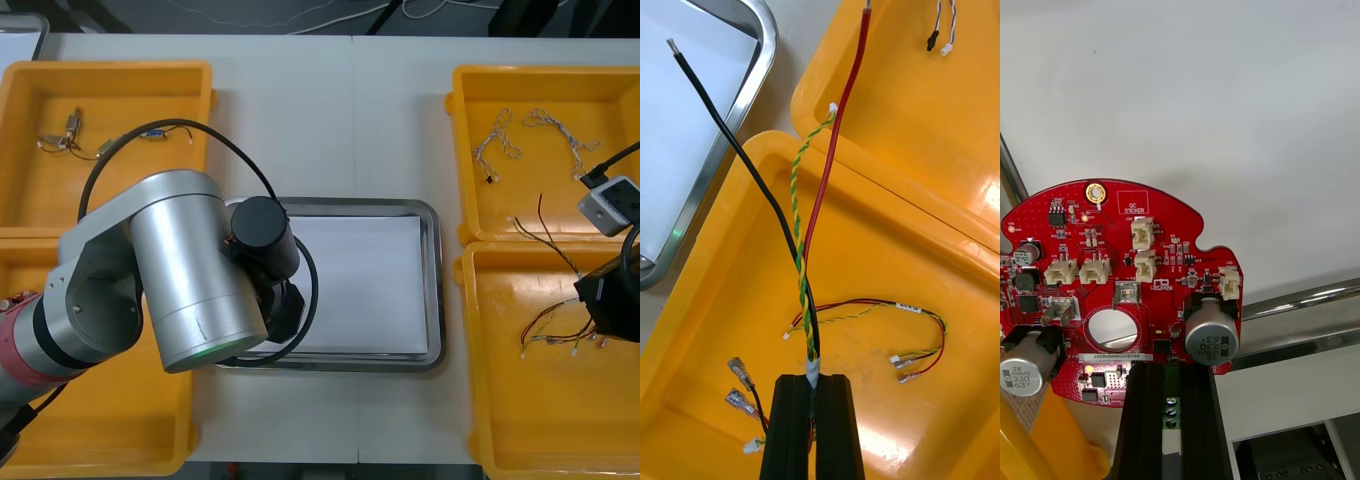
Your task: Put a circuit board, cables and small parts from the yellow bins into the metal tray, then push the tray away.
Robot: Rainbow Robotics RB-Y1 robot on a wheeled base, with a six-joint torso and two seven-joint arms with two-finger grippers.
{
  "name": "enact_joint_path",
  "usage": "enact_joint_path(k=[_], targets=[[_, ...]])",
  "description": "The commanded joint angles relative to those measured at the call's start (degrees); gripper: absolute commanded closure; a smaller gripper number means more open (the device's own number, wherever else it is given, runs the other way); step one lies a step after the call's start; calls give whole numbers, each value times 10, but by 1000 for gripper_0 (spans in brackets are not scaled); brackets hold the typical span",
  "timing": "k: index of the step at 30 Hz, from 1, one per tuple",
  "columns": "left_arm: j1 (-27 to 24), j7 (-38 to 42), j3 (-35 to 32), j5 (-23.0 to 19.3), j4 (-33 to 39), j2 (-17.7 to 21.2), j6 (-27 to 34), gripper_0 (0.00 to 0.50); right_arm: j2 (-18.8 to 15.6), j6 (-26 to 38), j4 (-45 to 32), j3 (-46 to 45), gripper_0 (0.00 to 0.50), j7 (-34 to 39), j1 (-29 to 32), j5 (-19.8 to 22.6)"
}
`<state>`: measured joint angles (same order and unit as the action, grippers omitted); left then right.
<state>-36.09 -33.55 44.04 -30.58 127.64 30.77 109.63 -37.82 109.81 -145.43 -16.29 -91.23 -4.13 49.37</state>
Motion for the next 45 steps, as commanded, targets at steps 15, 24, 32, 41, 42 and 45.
enact_joint_path(k=[15,24,32,41,42,45], targets=[[-13,41,49,44,-42,-52,-22,500,-19,2,-3,6,500,4,-12,5],[12,-2,53,59,-79,-42,-86,500,-19,2,-3,6,500,4,-12,5],[15,-9,72,83,-118,-42,-126,500,-19,2,-3,6,500,4,-12,5],[21,-11,75,84,-118,-33,-125,500,-19,2,-3,6,500,4,-12,5],[22,-11,76,86,-118,-33,-125,500,-19,2,-3,6,500,4,-12,5],[27,-12,76,91,-118,-30,-125,500,-19,2,-3,6,500,4,-12,5]])
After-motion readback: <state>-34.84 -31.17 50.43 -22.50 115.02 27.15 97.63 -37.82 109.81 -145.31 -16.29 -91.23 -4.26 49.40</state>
